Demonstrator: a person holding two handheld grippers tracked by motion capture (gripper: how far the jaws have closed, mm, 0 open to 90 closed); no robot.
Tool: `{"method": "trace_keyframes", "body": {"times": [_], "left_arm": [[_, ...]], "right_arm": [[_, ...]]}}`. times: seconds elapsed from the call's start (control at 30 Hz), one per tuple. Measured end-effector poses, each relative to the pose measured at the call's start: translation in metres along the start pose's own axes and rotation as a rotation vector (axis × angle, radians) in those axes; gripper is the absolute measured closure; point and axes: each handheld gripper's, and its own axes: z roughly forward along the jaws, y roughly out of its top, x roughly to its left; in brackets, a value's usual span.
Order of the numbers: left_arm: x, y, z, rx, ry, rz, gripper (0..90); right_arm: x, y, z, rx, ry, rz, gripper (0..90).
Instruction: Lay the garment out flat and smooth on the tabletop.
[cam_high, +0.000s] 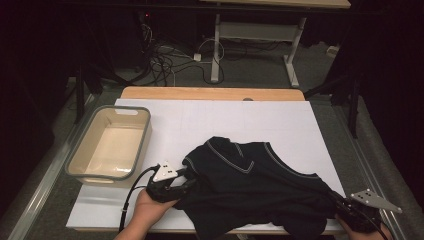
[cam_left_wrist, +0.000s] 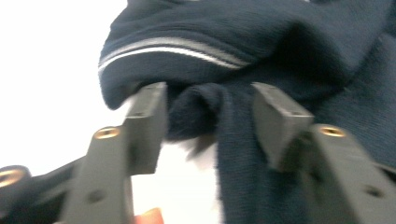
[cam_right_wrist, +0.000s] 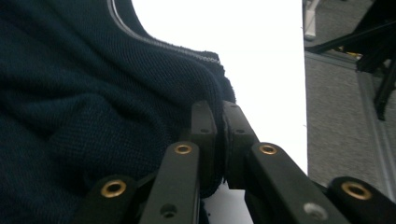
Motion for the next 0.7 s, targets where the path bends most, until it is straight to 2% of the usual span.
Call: {"method": "trace_keyframes", "body": {"times": [0.03, 0.07, 0.1, 0.13, 0.17, 0.2, 0.23, 0.27, 0.3, 0.33, 0.37, 0.4, 0.43, 0.53, 0.57, 0.6, 0.63, 0.67, 0.7], "left_arm": [[0.004, -0.002, 0.001, 0.014, 0.014, -0.041, 34.0], [0.004, -0.002, 0.001, 0.014, 0.014, -0.041, 30.1], [0.008, -0.001, 0.007, 0.038, 0.032, -0.070, 26.4], [0.008, -0.001, 0.007, 0.038, 0.032, -0.070, 25.8], [0.012, 0.001, 0.017, 0.069, -0.011, -0.097, 26.9], [0.012, 0.001, 0.017, 0.069, -0.011, -0.097, 29.9], [0.011, 0.004, 0.025, 0.141, -0.023, -0.077, 36.0], [0.011, 0.004, 0.025, 0.141, -0.023, -0.077, 38.4], [0.006, 0.004, 0.025, 0.145, -0.013, -0.027, 49.7], [0.006, 0.004, 0.025, 0.145, -0.013, -0.027, 57.6], [0.002, 0.002, 0.024, 0.148, -0.033, 0.016, 69.5], [0.002, 0.002, 0.024, 0.148, -0.033, 0.016, 71.9], [-0.003, 0.000, 0.022, 0.142, -0.018, 0.052, 73.9], [-0.006, -0.004, 0.015, 0.121, -0.008, 0.057, 75.1], [-0.007, -0.011, 0.005, 0.103, 0.003, 0.055, 75.5], [-0.007, -0.011, 0.005, 0.103, 0.003, 0.055, 75.6], [-0.005, -0.019, -0.009, 0.092, 0.012, 0.040, 75.9], [-0.005, -0.019, -0.009, 0.092, 0.012, 0.040, 75.9], [-0.004, -0.028, -0.024, 0.083, 0.030, 0.029, 76.0]], "right_arm": [[-0.002, 0.002, 0.002, -0.005, 0.017, 0.005, 80.4], [-0.002, 0.003, 0.003, -0.005, 0.023, 0.002, 77.1], [-0.003, 0.004, 0.005, -0.007, 0.032, 0.004, 72.5], [-0.003, 0.004, 0.005, -0.007, 0.032, 0.004, 72.5], [-0.002, 0.007, 0.007, -0.019, 0.040, 0.008, 64.4], [-0.002, 0.007, 0.007, -0.019, 0.040, 0.008, 64.4], [0.000, 0.011, 0.009, -0.028, 0.048, 0.005, 59.6], [0.000, 0.011, 0.009, -0.028, 0.048, 0.005, 59.6], [0.004, 0.015, 0.009, -0.037, 0.045, -0.008, 57.0], [0.004, 0.015, 0.009, -0.037, 0.045, -0.008, 57.0], [0.007, 0.019, 0.009, -0.051, 0.054, -0.021, 55.3], [0.007, 0.019, 0.009, -0.051, 0.054, -0.021, 55.3], [0.010, 0.025, 0.010, -0.062, 0.070, -0.027, 54.5], [0.014, 0.031, 0.012, -0.074, 0.081, -0.042, 54.5], [0.018, 0.038, 0.015, -0.088, 0.092, -0.057, 54.7], [0.018, 0.038, 0.015, -0.088, 0.092, -0.057, 54.7], [0.023, 0.045, 0.019, -0.102, 0.106, -0.076, 55.4], [0.023, 0.045, 0.019, -0.102, 0.106, -0.076, 55.4], [0.028, 0.053, 0.024, -0.111, 0.126, -0.092, 56.2]]}}
